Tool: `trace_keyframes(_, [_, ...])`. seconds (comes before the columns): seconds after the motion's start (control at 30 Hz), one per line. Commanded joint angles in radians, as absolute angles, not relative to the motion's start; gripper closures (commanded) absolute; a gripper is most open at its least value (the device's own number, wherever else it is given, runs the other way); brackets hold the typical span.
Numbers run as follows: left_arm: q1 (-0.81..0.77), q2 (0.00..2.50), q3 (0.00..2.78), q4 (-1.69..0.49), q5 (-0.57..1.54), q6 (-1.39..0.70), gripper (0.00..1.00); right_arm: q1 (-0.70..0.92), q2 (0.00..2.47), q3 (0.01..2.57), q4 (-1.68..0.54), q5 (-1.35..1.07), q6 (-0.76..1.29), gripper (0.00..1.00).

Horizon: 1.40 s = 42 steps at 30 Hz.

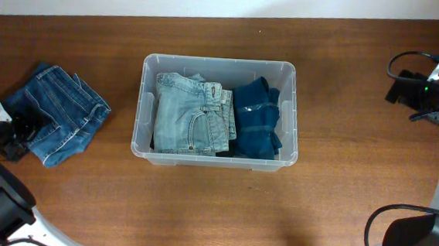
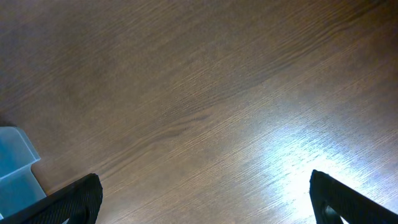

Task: Pack container
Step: 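Lower the left gripper onto the dark-blue jeans and grasp them, then lift the dark-blue jeans with the left gripper over the container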

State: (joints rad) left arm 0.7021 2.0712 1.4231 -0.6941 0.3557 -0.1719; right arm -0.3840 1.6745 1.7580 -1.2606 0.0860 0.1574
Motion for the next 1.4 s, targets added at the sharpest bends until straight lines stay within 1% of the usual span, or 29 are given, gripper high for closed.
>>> trace_keyframes(0.0, [0.678,2.054,1.372,-0.665,0.348,-0.156,0.02,-0.387,1.674,1.768,-1.261,0.091,0.165,0.01])
trace_keyframes(0.07, [0.677,2.054,1.371,-0.666,0.348,-0.156,0.20,-0.387,1.674,1.768,-1.261,0.091,0.165,0.02])
trace_keyframes(0.13, [0.677,2.054,1.371,-0.671,0.352,-0.156,0.43,-0.387,1.674,1.768,-1.261,0.091,0.165,0.01])
trace_keyframes(0.23, [0.677,2.054,1.371,-0.678,0.352,-0.156,0.56,-0.387,1.674,1.768,-1.261,0.091,0.166,0.01])
trace_keyframes(0.27, [0.677,2.054,1.371,-0.680,0.352,-0.155,0.66,-0.387,1.674,1.768,-1.261,0.091,0.165,0.01])
trace_keyframes(0.3, [0.677,2.054,1.371,-0.683,0.352,-0.155,0.81,-0.387,1.674,1.768,-1.261,0.091,0.165,0.01])
trace_keyframes(0.33, [0.677,2.054,1.371,-0.685,0.352,-0.156,0.94,-0.387,1.674,1.768,-1.261,0.091,0.165,0.01])
trace_keyframes(0.37, [0.677,2.053,1.372,-0.688,0.352,-0.156,0.99,-0.387,1.674,1.768,-1.261,0.091,0.165,0.01])
trace_keyframes(0.53, [0.677,2.033,1.381,-0.704,0.366,-0.156,1.00,-0.387,1.674,1.768,-1.261,0.091,0.165,0.01])
trace_keyframes(0.67, [0.677,1.982,1.394,-0.695,0.469,-0.156,0.99,-0.387,1.674,1.768,-1.261,0.091,0.165,0.02])
trace_keyframes(0.77, [0.677,1.917,1.424,-0.685,0.519,-0.177,0.99,-0.387,1.674,1.768,-1.261,0.091,0.165,0.02])
trace_keyframes(1.07, [0.673,1.679,1.482,-0.688,0.521,-0.288,0.99,-0.387,1.674,1.768,-1.261,0.091,0.166,0.02])
trace_keyframes(1.2, [0.633,1.571,1.496,-0.690,0.531,-0.303,0.99,-0.387,1.674,1.768,-1.261,0.091,0.166,0.02])
trace_keyframes(1.37, [0.552,1.515,1.541,-0.690,0.626,-0.352,0.99,-0.387,1.674,1.768,-1.261,0.091,0.165,0.02])
